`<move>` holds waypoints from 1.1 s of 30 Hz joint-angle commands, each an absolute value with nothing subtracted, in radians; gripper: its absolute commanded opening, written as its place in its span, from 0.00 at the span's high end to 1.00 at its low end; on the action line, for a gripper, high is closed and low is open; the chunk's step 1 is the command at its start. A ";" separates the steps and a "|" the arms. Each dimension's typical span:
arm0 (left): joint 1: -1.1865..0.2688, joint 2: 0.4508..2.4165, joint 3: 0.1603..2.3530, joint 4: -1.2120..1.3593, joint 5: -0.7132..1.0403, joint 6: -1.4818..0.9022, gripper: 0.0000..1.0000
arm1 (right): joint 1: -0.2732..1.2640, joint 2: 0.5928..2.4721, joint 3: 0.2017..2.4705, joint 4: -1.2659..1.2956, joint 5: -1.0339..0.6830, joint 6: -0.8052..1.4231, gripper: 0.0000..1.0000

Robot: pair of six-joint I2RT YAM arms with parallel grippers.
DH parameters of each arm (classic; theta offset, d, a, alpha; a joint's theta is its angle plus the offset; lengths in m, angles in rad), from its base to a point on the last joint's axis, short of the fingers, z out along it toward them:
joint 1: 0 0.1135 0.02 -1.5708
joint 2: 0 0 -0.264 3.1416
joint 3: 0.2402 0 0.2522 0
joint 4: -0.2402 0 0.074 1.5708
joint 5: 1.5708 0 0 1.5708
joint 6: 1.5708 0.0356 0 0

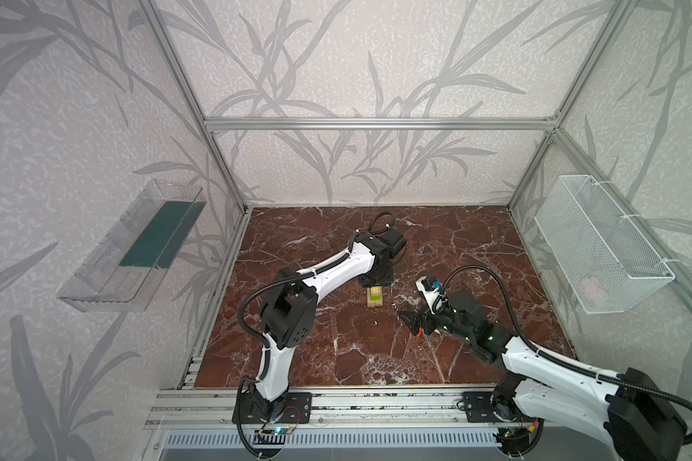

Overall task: Build the wood block tower
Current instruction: 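Raise the left gripper and move it toward the red cube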

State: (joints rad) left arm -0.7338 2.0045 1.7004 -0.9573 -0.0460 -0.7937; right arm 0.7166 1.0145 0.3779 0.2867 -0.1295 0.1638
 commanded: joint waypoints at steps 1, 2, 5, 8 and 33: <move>-0.732 1.999 1.732 -0.985 -0.043 -0.789 0.51 | 0.721 0.996 0.374 0.293 -0.111 0.161 0.01; -0.733 1.991 1.734 -0.985 -0.044 -0.788 0.50 | 0.722 0.994 0.374 0.292 -0.109 0.161 0.01; -0.742 1.957 1.729 -0.985 -0.054 -0.794 0.49 | 0.717 0.972 0.374 0.268 -0.086 0.181 0.01; -0.761 1.908 1.705 -0.980 -0.062 -0.813 0.47 | 0.692 0.919 0.364 0.234 -0.083 0.211 0.01; -1.089 1.778 1.375 -0.662 0.005 -0.667 0.43 | 0.635 0.377 0.466 -0.868 -0.092 0.758 0.01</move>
State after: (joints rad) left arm -1.0798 1.7561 1.3911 -0.7517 -0.0299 -0.7361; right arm 0.6365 0.4244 0.4370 -0.7067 -0.1047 0.6746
